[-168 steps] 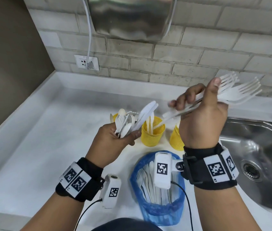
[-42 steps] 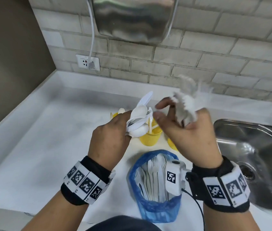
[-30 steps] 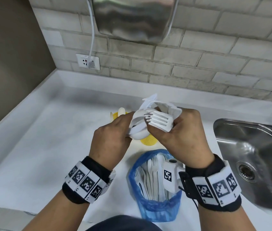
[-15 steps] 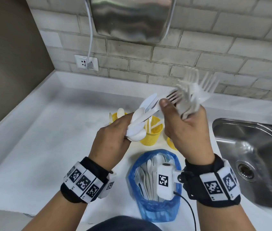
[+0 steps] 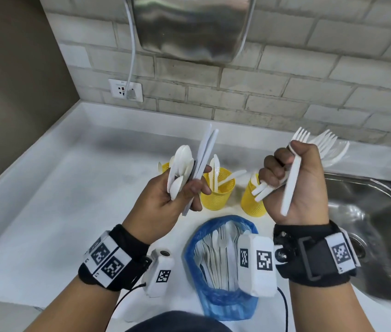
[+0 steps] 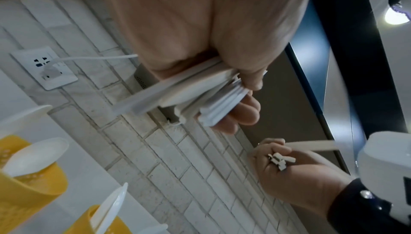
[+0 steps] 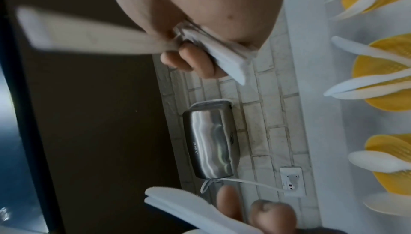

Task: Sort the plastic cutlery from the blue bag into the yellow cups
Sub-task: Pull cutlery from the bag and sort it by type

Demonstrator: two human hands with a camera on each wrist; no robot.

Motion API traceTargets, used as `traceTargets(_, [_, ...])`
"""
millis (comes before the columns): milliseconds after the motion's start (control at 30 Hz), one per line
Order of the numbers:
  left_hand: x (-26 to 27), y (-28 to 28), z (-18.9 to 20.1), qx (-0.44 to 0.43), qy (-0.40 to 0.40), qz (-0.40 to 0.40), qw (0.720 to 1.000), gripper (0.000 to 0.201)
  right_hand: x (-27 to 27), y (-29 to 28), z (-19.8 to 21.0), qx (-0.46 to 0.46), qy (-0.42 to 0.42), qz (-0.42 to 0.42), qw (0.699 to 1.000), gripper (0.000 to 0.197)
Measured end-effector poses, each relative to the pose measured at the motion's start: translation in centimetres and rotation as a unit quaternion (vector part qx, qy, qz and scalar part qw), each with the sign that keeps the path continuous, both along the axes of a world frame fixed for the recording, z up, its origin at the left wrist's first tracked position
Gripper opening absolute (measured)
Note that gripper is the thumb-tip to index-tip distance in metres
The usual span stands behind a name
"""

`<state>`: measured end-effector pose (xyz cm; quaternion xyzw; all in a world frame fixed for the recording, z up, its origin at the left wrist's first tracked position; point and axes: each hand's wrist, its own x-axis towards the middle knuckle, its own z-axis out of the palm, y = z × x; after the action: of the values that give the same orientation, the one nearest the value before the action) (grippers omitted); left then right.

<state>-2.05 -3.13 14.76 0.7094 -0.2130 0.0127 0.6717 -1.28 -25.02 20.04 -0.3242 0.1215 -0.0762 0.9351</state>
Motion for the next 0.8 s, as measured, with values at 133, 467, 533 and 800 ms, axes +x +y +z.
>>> traceTargets(133, [-0.2,0.1,0.2,-0.030,0.013,-0.024,0.999,0.018,0.0,0.5,-0.5,0.012,0.021,-0.016,1.000,0.018])
traceTargets(467, [0.7,0.8,-0.3,-0.155,0.142,-0.099,0.973,0.026,0.2,3.2,-0.2,-0.111,-0.068,-0.012,0.991,0.031])
traceTargets(533, [1.1,0.8,-0.7,-0.207,0.191,-0.105,0.954,0.028,0.2,4.0,0.0,-0.153,-0.085,-0.018,0.984,0.019])
traceTargets(800, [1.2,0.6,-0.8,-0.239,0.263,-0.079,0.931,0.026,0.2,7.0,0.3,-0.216,-0.151,-0.033,0.964,0.043])
